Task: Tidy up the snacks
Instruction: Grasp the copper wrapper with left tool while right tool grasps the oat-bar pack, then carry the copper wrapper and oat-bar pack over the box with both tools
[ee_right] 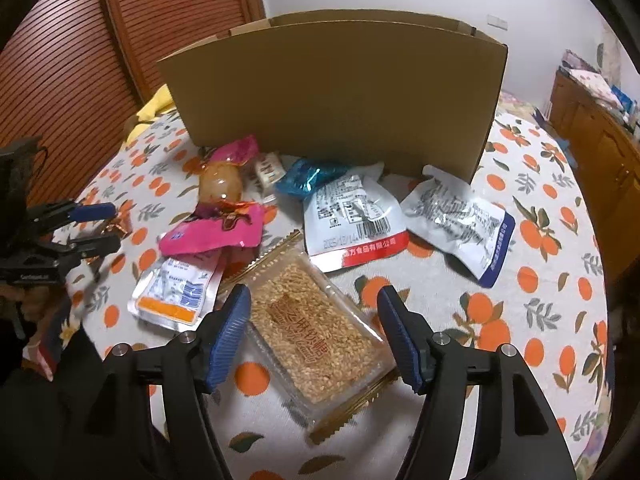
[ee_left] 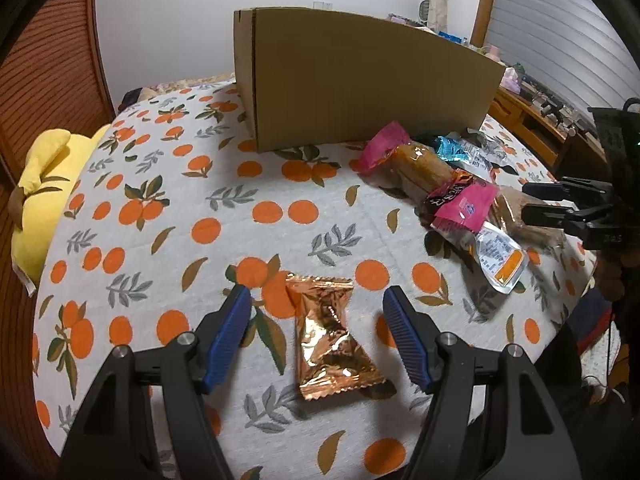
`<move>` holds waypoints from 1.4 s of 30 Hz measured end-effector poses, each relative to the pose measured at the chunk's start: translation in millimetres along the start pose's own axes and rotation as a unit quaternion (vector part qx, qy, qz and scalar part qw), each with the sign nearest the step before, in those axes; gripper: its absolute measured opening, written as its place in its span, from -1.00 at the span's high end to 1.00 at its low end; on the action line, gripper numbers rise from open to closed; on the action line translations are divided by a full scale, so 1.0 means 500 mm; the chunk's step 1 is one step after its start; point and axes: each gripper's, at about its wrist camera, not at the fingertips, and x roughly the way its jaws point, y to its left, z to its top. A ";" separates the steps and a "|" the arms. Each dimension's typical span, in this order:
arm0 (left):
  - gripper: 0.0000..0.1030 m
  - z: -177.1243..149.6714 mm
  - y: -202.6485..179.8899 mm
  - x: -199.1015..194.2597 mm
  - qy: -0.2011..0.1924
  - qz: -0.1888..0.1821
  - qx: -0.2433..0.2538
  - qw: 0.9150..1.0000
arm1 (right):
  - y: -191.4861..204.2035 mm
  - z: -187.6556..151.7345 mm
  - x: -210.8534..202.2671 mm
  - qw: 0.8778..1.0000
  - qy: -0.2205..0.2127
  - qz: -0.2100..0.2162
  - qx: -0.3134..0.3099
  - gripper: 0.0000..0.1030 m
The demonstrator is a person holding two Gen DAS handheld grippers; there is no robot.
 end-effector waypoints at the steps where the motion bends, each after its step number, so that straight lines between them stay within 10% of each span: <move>1: -0.34 0.000 -0.001 0.000 0.001 0.001 0.000 1.000 | 0.001 -0.001 -0.001 1.000 0.000 0.001 0.001 -0.31; 21: 0.09 -0.016 -0.003 -0.010 -0.015 0.024 0.012 1.000 | 0.041 -0.034 0.016 0.998 0.010 -0.042 -0.034 -0.38; 25: 0.47 -0.018 -0.003 -0.013 -0.018 0.033 0.015 0.999 | 0.045 -0.043 0.015 0.998 -0.004 -0.053 -0.030 -0.40; 42: 0.60 -0.023 -0.006 -0.026 -0.024 0.026 0.015 0.999 | 0.046 -0.053 0.010 0.998 -0.024 -0.061 -0.020 -0.41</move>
